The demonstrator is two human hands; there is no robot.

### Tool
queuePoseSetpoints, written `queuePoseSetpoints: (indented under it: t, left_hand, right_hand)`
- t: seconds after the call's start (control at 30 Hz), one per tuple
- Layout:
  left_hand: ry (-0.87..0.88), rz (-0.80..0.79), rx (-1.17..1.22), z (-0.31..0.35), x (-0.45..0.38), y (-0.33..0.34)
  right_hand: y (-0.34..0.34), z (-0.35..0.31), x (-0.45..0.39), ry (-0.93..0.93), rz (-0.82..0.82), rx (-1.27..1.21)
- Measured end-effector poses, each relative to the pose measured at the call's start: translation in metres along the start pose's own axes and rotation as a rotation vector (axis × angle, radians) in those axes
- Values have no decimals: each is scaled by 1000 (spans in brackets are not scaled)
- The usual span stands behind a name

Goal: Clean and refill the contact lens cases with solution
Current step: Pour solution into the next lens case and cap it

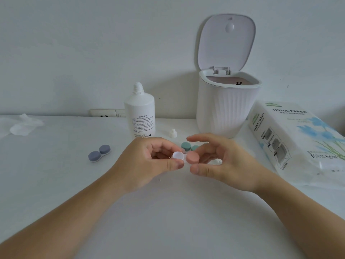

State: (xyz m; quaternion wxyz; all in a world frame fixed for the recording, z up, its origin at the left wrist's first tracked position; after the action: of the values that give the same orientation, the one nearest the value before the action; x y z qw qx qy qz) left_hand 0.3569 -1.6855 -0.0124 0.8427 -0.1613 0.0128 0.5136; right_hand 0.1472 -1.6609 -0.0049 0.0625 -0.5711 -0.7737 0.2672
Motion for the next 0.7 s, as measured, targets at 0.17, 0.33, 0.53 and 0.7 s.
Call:
queuePoseSetpoints:
  t: [0.17,0.33,0.53,0.7]
  left_hand:
    - [6,-5,20,0,0,1]
    - [-1,0,-4,0,0,1]
    - [2,14,19,0,0,2]
    - [13,19,35,2,1,1]
  right_hand:
    - [-2,-2,3,-41,19,2]
    - [-2,-1,0,-8,58,35]
    - [0,-3,2,-39,24,-8]
    - [1,-5,2,-56,44,-15]
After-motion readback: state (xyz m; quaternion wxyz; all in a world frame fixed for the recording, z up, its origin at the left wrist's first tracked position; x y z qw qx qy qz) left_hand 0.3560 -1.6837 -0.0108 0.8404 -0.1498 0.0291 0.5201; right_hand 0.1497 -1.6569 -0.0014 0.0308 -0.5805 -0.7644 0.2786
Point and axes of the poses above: each hand's wrist, its own x-axis away from the middle knuckle, its own y-axis out of the palm, z = x × y, the point moved 3 cm from there along -x, towards the middle knuckle, and after that the axes turned 1 degree about -x, right-handed, at the moved point
